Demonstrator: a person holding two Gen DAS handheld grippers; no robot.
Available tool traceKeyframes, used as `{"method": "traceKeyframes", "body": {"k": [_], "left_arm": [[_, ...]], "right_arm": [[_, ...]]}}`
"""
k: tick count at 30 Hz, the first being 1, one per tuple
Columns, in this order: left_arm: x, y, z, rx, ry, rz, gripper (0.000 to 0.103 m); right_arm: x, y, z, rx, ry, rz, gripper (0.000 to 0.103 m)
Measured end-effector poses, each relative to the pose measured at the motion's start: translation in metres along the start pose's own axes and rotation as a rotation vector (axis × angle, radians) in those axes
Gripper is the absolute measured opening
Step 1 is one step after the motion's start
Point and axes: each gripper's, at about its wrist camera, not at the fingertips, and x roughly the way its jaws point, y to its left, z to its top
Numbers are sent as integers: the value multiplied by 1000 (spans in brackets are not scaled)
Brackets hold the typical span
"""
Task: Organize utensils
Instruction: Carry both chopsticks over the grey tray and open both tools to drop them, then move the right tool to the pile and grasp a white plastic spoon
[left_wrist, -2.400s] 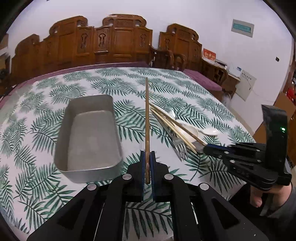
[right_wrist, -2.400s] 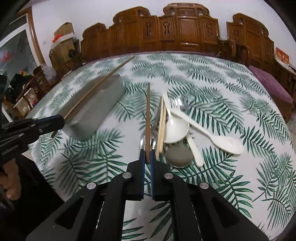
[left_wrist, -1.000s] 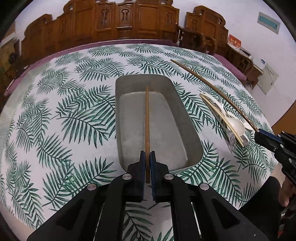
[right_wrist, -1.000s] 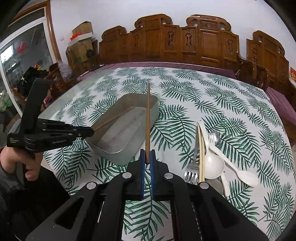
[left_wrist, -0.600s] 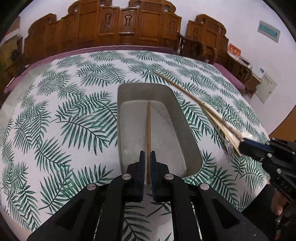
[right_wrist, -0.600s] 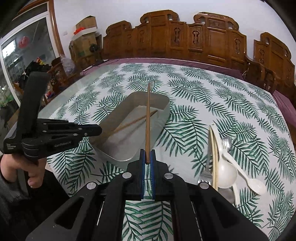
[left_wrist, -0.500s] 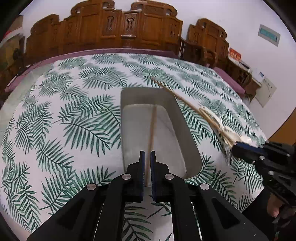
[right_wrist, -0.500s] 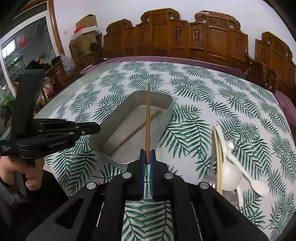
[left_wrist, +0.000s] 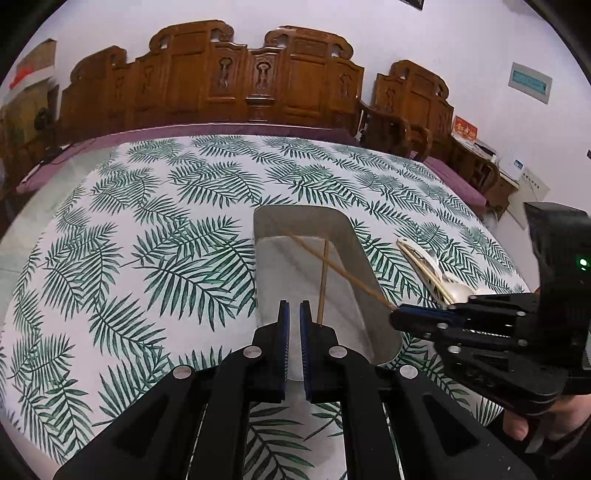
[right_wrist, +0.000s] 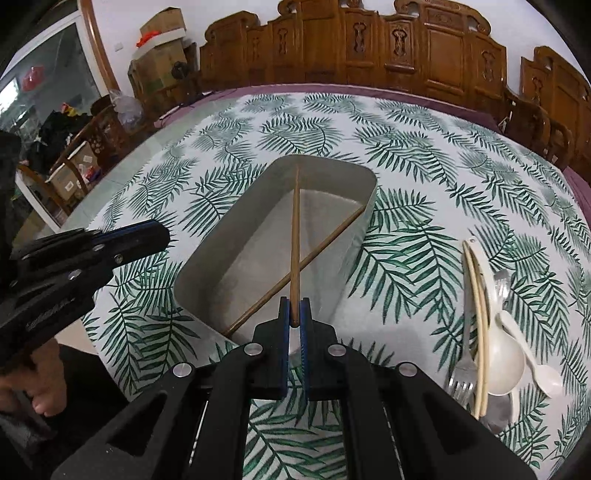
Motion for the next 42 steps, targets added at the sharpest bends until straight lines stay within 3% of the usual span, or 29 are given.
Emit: {"method": "traceKeyframes", "body": {"k": [9, 15, 23, 28, 31, 42], "left_arm": [[-1, -3, -1, 12, -3, -10, 4], [-1, -18, -3, 36, -9, -33, 6], [6, -49, -3, 79, -15, -87, 37], [13, -68, -5, 107, -10, -101, 51], [16, -80, -8, 136, -5, -100, 51], [28, -108, -18, 195, 31, -109, 51]], "right_arm": [[1, -3, -4, 19, -26, 80, 8], [-31, -27, -14, 15, -101, 58, 8], [-75, -93, -32, 42, -172, -74, 8], [-82, -133, -43, 71, -176, -143, 8], [-78, -147, -51, 82, -173, -155, 16], [-41, -148, -69, 105, -94, -102, 16]]}}
